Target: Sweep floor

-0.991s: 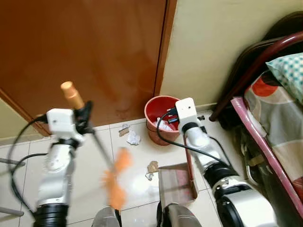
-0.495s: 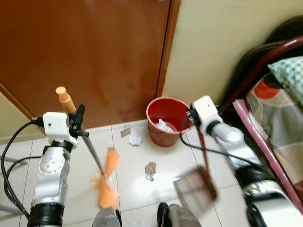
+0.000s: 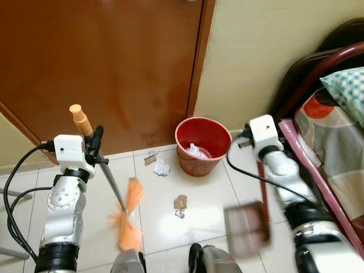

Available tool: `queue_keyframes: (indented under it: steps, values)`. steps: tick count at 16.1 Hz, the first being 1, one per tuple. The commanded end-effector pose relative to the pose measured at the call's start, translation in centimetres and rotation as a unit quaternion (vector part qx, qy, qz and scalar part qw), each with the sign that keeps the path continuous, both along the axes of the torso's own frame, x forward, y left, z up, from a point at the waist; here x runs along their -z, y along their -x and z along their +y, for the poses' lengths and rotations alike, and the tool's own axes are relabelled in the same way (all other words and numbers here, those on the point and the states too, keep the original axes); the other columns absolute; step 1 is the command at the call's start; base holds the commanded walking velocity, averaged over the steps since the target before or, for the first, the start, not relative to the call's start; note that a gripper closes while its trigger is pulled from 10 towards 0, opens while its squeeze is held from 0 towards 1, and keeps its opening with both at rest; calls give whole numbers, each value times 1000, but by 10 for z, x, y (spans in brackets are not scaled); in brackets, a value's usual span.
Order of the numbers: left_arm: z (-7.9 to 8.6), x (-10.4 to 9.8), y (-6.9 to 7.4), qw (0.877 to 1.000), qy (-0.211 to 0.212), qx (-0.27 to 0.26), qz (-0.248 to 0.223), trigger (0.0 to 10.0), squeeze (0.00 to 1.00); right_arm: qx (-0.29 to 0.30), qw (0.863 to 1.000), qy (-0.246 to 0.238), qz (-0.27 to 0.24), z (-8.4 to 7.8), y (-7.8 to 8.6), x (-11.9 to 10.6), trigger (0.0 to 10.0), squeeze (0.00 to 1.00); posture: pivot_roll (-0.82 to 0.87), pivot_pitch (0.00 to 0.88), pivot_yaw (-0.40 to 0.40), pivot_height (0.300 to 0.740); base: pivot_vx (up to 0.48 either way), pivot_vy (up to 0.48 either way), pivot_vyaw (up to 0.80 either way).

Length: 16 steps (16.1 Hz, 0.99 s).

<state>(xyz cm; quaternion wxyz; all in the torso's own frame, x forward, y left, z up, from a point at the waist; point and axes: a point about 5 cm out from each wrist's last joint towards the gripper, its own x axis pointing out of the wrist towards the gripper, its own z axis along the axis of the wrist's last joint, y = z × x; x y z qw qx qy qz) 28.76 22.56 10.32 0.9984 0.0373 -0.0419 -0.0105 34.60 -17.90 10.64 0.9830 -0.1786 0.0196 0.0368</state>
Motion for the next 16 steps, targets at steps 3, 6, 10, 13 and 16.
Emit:
queue_keyframes:
  steps: [3,6,10,13,16]
  values:
    - [3,9,4,1000,-19,-7,21,10000,0,52,996,-55,-44,-2,6,-7,1412,0,46,112,-40,740,0,0,0]
    - [1,7,4,999,-25,-15,23,10000,0,107,990,-73,-48,-5,7,1,10000,0,59,127,-19,740,0,0,0]
    - [-9,1,4,999,-3,-23,35,10000,0,109,989,-68,-66,10,6,1,10000,0,84,181,5,740,0,0,0]
    - [-30,10,9,996,64,15,59,10000,0,109,986,-88,-89,44,3,1,10000,0,123,203,3,740,0,0,0]
    - [-48,8,10,989,117,9,86,10000,0,76,992,-68,-72,71,4,10,10000,0,148,220,0,740,0,0,0]
